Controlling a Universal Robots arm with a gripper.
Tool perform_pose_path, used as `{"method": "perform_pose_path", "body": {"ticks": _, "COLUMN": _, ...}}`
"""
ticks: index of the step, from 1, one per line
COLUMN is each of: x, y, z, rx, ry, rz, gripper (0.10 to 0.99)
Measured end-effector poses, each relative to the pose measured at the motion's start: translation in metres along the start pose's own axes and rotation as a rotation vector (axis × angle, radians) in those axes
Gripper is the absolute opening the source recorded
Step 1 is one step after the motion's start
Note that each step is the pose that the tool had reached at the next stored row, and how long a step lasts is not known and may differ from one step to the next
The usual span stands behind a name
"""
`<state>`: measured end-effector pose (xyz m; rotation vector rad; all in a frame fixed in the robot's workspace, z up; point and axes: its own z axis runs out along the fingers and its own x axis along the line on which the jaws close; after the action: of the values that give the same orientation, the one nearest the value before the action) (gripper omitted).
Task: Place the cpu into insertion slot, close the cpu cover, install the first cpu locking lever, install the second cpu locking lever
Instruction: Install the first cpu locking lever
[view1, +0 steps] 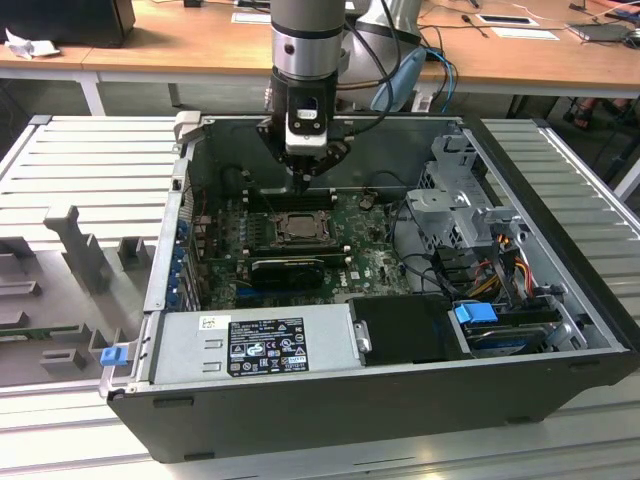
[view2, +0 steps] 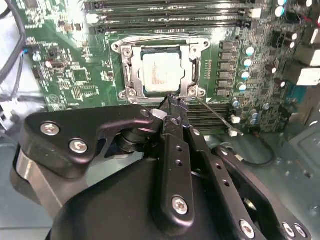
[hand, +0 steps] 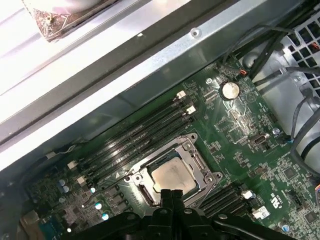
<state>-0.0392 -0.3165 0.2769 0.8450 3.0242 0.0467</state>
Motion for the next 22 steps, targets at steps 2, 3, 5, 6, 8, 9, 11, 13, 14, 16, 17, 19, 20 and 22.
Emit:
{"method": "perform_pose_path", "body": {"ticks": 2, "x": 0.0, "y": 0.0, "z": 0.0002, "rx": 0.0, "ry": 0.0015, "rz": -0.051, "gripper": 0.106}}
{"method": "perform_pose_path", "body": {"ticks": 3, "x": 0.0, "y": 0.0, "z": 0.0004, "rx": 0.0, "ry": 0.0021, "rz": -0.07, "gripper": 0.106}}
{"method": "perform_pose_path", "body": {"ticks": 5, "x": 0.0, "y": 0.0, "z": 0.0006, "rx": 0.001, "ry": 0.0033, "rz": -0.112, "gripper": 0.106}}
{"method": "perform_pose_path", "body": {"ticks": 6, "x": 0.0, "y": 0.0, "z": 0.0007, "rx": 0.001, "ry": 0.004, "rz": -0.137, "gripper": 0.106}}
{"method": "perform_pose_path", "body": {"ticks": 8, "x": 0.0, "y": 0.0, "z": 0.0008, "rx": 0.001, "ry": 0.0053, "rz": -0.182, "gripper": 0.106}}
{"method": "perform_pose_path", "body": {"ticks": 9, "x": 0.0, "y": 0.0, "z": 0.0008, "rx": 0.001, "ry": 0.0063, "rz": -0.217, "gripper": 0.106}}
{"method": "perform_pose_path", "body": {"ticks": 11, "x": 0.0, "y": 0.0, "z": 0.0009, "rx": 0.002, "ry": 0.0078, "rz": -0.27, "gripper": 0.106}}
{"method": "perform_pose_path", "body": {"ticks": 13, "x": 0.0, "y": 0.0, "z": 0.001, "rx": 0.002, "ry": 0.0094, "rz": -0.323, "gripper": 0.106}}
{"method": "perform_pose_path", "body": {"ticks": 14, "x": 0.0, "y": 0.0, "z": 0.001, "rx": 0.002, "ry": 0.0106, "rz": -0.363, "gripper": 0.106}}
{"method": "perform_pose_path", "body": {"ticks": 16, "x": 0.0, "y": 0.0, "z": 0.001, "rx": 0.003, "ry": 0.0122, "rz": -0.417, "gripper": 0.106}}
{"method": "perform_pose_path", "body": {"ticks": 17, "x": 0.0, "y": 0.0, "z": 0.0011, "rx": 0.003, "ry": 0.0127, "rz": -0.436, "gripper": 0.106}}
{"method": "perform_pose_path", "body": {"ticks": 19, "x": 0.0, "y": 0.0, "z": 0.0011, "rx": 0.003, "ry": 0.0138, "rz": -0.476, "gripper": 0.106}}
{"method": "perform_pose_path", "body": {"ticks": 20, "x": 0.0, "y": 0.0, "z": 0.0011, "rx": 0.004, "ry": 0.0154, "rz": -0.53, "gripper": 0.106}}
{"method": "perform_pose_path", "body": {"ticks": 22, "x": 0.0, "y": 0.0, "z": 0.0012, "rx": 0.004, "ry": 0.0174, "rz": -0.599, "gripper": 0.106}}
